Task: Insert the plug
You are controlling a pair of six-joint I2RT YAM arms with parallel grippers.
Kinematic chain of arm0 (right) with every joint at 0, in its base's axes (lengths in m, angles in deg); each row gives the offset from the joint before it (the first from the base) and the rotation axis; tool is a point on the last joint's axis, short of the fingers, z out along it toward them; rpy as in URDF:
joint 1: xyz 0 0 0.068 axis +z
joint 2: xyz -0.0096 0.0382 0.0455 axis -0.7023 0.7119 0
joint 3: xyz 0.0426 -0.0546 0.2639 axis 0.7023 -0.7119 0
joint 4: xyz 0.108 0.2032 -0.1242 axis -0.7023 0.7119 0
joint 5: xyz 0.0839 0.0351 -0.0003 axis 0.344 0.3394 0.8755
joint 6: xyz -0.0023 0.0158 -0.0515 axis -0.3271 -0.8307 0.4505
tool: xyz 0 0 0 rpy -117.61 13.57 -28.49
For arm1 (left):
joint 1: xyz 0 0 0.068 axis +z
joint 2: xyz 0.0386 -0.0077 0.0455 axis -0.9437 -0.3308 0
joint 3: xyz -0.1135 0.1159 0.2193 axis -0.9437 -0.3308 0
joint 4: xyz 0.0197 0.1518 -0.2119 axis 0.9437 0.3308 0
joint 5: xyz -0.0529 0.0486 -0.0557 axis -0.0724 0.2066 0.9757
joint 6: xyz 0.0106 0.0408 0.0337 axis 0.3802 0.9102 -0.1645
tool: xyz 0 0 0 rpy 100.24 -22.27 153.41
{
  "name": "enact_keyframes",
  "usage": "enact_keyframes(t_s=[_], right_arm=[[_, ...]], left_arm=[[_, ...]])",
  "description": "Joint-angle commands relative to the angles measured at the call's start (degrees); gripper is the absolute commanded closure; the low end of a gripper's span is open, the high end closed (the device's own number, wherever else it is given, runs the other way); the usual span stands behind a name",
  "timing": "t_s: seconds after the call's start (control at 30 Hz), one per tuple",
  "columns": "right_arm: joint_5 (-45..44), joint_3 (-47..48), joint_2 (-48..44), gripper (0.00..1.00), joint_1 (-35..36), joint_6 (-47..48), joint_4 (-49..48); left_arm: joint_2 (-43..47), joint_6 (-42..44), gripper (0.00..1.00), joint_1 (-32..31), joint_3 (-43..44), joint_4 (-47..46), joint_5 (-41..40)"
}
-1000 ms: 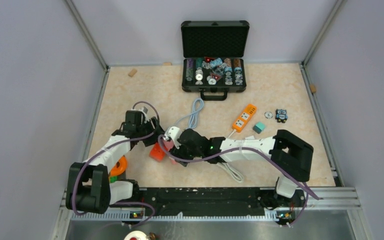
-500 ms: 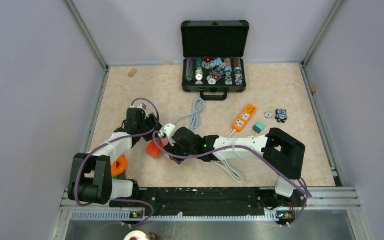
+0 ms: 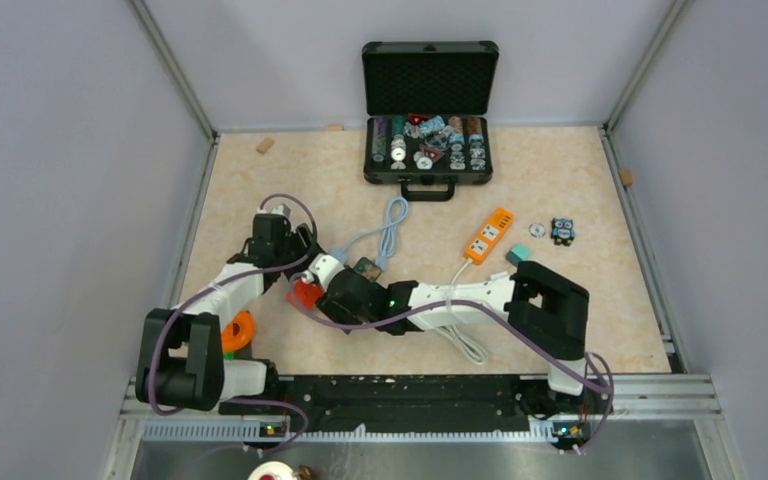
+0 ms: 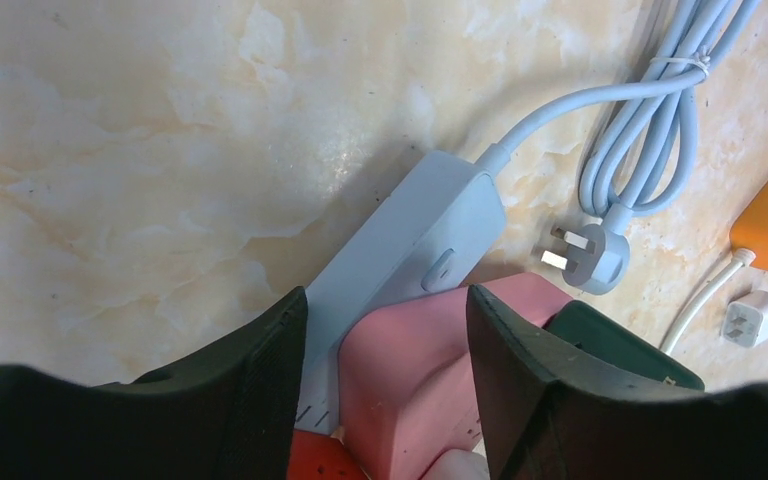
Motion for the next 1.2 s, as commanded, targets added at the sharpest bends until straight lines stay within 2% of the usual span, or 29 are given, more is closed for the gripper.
enact_keyframes(t_s=[0.0, 0.23, 0.43, 0.63, 0.8, 0.87, 0.97, 1.17], right_arm=[[-8.4, -6.63, 15.04, 1.0, -1.55, 0.23, 14.72], [-8.12, -8.88, 15.31, 1.0, -1.62, -1.3, 12.68], [-6.59, -6.49, 14.91, 1.0, -1.54, -0.92, 14.79], [-9.59, -6.25, 9.58, 0.99, -1.58, -1.67, 15.96], [-7.34, -5.25, 2.74, 0.48, -1.6, -0.78, 14.7], [-6.05, -4.72, -0.26, 0.36, -1.61, -0.33, 14.28], [-4.91, -4.27, -4.65, 0.11, -1.54, -0.18, 13.58], [-3.42, -7.45, -13.88, 0.07, -1.71, -1.88, 10.86]], left_arm=[[2.01, -0.97, 0.38, -1.41, -0.15, 16.25, 8.4], [3.59, -0.54, 0.32, -1.21, 1.98, 18.31, 7.89], [6.2, 0.1, 0.27, -1.21, 3.66, 20.89, 6.14], [11.01, 1.43, 0.19, -1.17, 6.46, 24.34, 4.03], [15.83, 2.24, 0.07, -1.17, 8.38, 25.4, 3.57], [18.19, 3.29, 0.02, -1.13, 8.98, 25.66, 3.16], [21.0, 4.62, 0.01, -1.13, 10.16, 26.22, 3.13], [26.04, 6.6, 0.01, -1.13, 11.88, 27.43, 1.58]])
